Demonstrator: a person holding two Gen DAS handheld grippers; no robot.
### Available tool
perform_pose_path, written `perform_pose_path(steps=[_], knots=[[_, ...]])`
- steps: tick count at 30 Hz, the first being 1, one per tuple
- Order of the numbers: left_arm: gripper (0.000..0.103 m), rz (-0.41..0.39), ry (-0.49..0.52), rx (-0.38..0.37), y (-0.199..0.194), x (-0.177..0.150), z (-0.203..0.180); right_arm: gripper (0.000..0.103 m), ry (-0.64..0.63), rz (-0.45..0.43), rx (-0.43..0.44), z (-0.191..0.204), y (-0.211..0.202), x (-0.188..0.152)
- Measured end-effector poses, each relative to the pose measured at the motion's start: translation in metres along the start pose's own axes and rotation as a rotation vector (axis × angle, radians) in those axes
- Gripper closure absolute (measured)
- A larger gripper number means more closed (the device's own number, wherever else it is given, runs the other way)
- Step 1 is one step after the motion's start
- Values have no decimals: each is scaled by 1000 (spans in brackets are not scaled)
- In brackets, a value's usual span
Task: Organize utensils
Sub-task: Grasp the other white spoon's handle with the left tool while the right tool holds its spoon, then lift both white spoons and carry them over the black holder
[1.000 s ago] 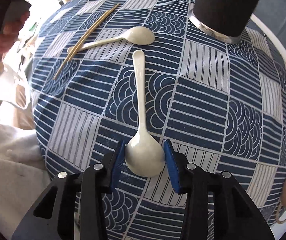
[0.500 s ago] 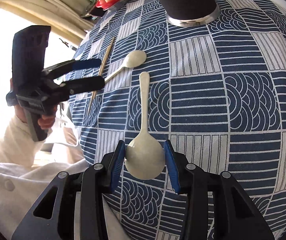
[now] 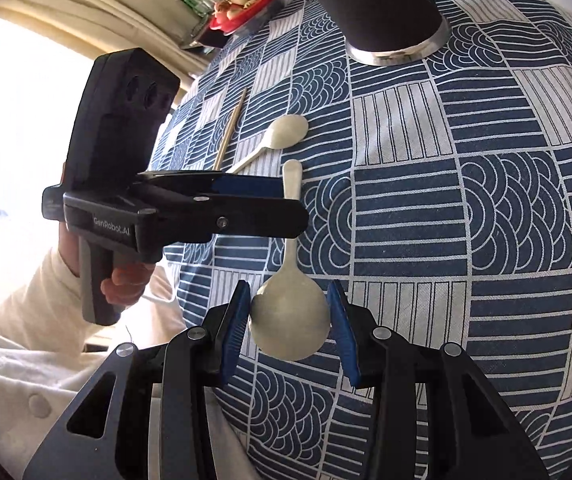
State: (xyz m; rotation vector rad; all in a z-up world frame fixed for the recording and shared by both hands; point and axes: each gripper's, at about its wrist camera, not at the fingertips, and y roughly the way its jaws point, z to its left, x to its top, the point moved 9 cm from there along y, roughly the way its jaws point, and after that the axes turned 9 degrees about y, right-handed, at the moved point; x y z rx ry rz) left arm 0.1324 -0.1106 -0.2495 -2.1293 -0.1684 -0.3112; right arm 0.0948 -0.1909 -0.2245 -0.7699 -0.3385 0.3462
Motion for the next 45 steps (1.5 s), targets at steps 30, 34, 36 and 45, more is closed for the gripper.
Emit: perform_pose_path(steps=[30, 34, 36, 45], knots=[[93, -107, 149, 144, -75, 57, -29, 66, -234, -61, -31, 42, 4, 55], [94, -138, 188, 147, -101, 74, -35, 66, -255, -102, -34, 60, -4, 74], [95, -149, 214, 140, -113, 81, -37, 66, -269, -123, -47, 69, -7, 84], [96, -240, 338, 109, -171, 112, -53, 66, -314, -240, -111, 112, -41, 128]])
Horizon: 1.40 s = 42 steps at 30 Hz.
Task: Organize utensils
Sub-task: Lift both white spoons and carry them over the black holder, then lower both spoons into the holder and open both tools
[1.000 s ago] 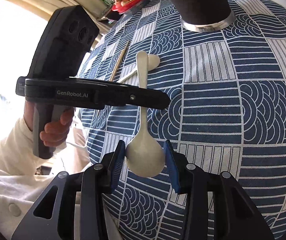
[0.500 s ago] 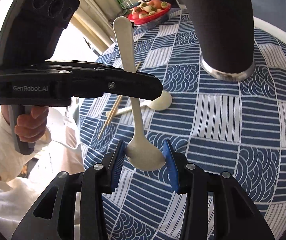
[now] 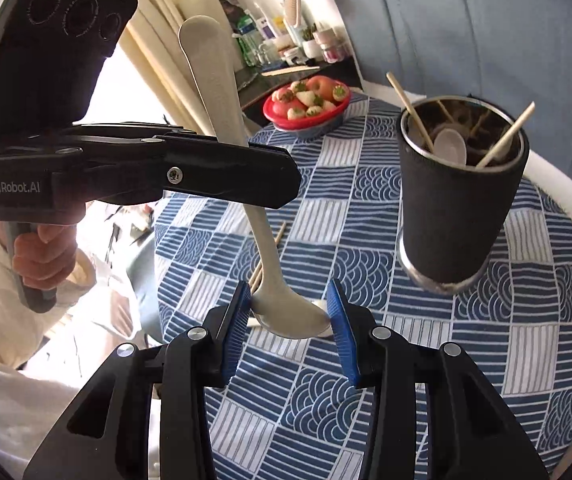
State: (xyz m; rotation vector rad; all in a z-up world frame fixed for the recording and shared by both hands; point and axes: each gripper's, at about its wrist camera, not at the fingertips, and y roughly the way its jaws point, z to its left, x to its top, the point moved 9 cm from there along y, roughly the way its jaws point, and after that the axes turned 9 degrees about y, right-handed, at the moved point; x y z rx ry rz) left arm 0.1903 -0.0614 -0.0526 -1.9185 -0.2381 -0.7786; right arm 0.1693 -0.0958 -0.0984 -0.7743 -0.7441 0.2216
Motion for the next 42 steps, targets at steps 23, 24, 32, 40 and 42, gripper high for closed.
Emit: perform_pose_path(steps=[23, 24, 32, 40, 42], knots=[[94, -121, 141, -31, -7, 105, 25, 66, 56, -210, -226, -45, -28, 120], [93, -115, 139, -34, -3, 105, 27, 66, 66, -207, -236, -48, -25, 120], [93, -88, 128, -59, 18, 104, 34, 62, 135, -208, -293, -73, -12, 115], [64, -135, 119, -18, 6, 107, 45, 36, 118, -247, -359, -75, -22, 107], [41, -170, 117, 11, -3, 108, 49, 28, 108, -252, -382, -75, -26, 103]])
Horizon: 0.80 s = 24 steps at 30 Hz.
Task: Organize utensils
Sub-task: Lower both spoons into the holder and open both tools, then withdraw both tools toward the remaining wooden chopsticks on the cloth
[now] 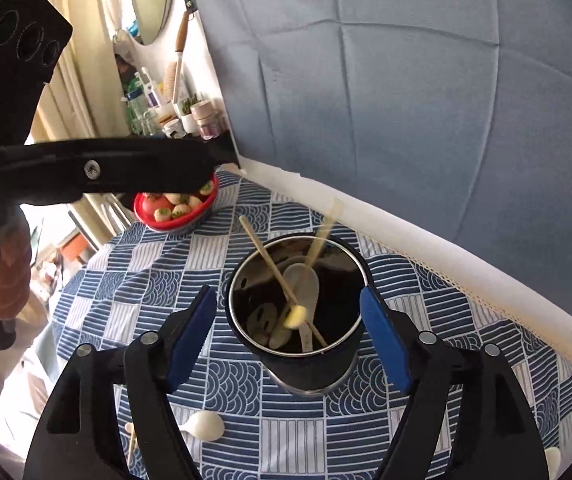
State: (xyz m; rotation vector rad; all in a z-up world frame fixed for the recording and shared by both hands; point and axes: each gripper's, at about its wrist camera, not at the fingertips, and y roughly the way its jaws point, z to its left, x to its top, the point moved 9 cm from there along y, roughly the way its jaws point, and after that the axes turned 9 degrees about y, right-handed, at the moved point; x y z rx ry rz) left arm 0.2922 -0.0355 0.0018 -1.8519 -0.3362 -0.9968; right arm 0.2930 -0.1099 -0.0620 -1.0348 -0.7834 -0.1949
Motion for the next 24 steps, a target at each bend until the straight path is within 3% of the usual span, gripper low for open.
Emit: perform_pose_path(steps=[3, 9, 24], knots=[[23, -24, 5, 27, -9, 1, 3, 24, -18, -3, -20, 1, -6, -6], [10, -37, -80, 80, -24, -16, 19, 19, -28, 5, -23, 6, -17, -19], [6, 25, -254, 338, -74, -114, 79, 17, -55, 133, 22, 29, 14, -72]])
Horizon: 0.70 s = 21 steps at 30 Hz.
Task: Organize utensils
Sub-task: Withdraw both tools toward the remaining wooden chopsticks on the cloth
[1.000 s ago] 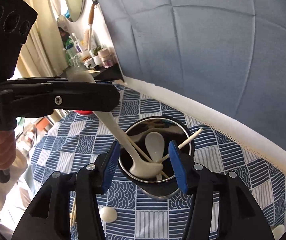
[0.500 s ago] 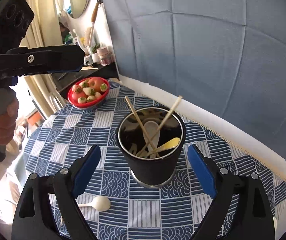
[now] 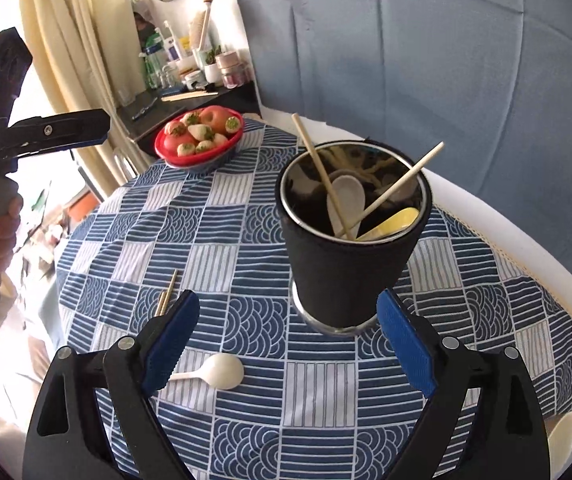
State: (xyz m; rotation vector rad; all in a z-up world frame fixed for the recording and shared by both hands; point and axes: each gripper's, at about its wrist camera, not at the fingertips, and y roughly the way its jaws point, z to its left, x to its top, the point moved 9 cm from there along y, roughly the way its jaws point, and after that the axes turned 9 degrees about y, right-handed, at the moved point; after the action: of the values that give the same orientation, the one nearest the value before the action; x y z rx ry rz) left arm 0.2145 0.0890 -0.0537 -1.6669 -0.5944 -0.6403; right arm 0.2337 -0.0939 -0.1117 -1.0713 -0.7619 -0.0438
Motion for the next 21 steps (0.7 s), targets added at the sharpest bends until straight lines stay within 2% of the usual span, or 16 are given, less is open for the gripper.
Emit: perform_pose_path(steps=[9, 21], knots=[[6, 93, -67, 99, -2, -64, 32, 17, -96, 107, 46, 36, 38, -28], [6, 141, -164, 193, -21, -122, 66, 17, -228, 228, 107, 90, 87, -54]])
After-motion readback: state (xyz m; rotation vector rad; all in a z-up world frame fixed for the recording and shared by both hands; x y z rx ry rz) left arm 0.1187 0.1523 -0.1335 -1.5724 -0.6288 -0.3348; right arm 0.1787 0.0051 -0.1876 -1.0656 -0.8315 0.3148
